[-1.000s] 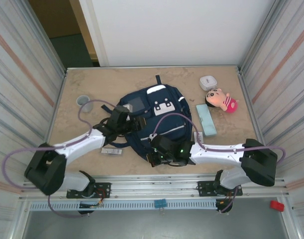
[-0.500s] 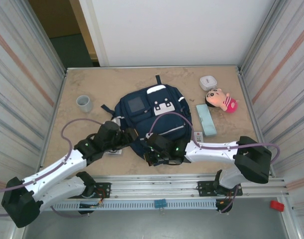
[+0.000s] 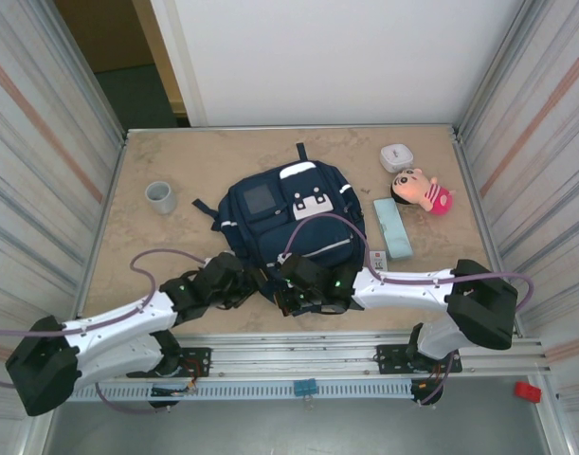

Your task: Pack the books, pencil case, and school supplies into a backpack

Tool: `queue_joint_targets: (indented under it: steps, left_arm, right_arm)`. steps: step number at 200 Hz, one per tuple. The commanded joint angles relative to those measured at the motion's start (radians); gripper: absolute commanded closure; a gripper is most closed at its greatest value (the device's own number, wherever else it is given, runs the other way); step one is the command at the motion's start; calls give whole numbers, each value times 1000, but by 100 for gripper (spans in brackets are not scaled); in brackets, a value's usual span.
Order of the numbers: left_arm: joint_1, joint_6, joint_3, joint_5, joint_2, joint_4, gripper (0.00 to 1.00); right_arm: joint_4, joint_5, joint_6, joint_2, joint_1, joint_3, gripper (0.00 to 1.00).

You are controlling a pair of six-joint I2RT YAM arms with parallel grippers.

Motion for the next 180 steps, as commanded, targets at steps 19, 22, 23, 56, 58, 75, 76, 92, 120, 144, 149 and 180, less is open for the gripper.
queue_joint_targets:
  steps: [19, 22, 23, 56, 58, 75, 76, 92, 120, 144, 149, 180]
  left_arm:
    - [-17, -54, -2, -29, 92, 138, 65]
    - [-18, -55, -1, -33, 94, 137, 66]
    - [-17, -54, -1, -34, 94, 137, 67]
    - [6, -15, 33, -96, 64, 41, 97]
    - [10, -10, 35, -98, 60, 34, 98]
    - [42, 9, 35, -108, 22, -1, 100]
    - [44, 10, 35, -108, 22, -3, 100]
    - [73, 29, 31, -96, -3, -14, 100]
    - [96, 53, 34, -78, -18, -26, 100]
    - [103, 73, 47, -68, -8, -33, 100]
    - [104, 77, 51, -67, -5, -36, 100]
    - [109, 108, 77, -62, 2, -55, 100]
  right_arm:
    - [-3, -35, -25, -42, 3, 28, 100]
    - [-7, -35, -26, -43, 3, 30, 100]
    - [-8, -35, -27, -44, 3, 31, 100]
    - [-144, 23, -38, -79, -7, 34, 100]
    - [-154, 28, -38, -82, -8, 33, 100]
    - [-241, 72, -33, -119, -25, 20, 100]
    - [-249, 75, -31, -120, -26, 19, 100]
    - [-343, 118, -36, -149, -43, 15, 100]
    - [-406, 126, -48, -206, -105, -16, 100]
    - [-415, 96, -63, -252, -164, -45, 100]
    - [-415, 85, -65, -259, -181, -51, 100]
    - [-346, -27, -95, -275, -228, -83, 100]
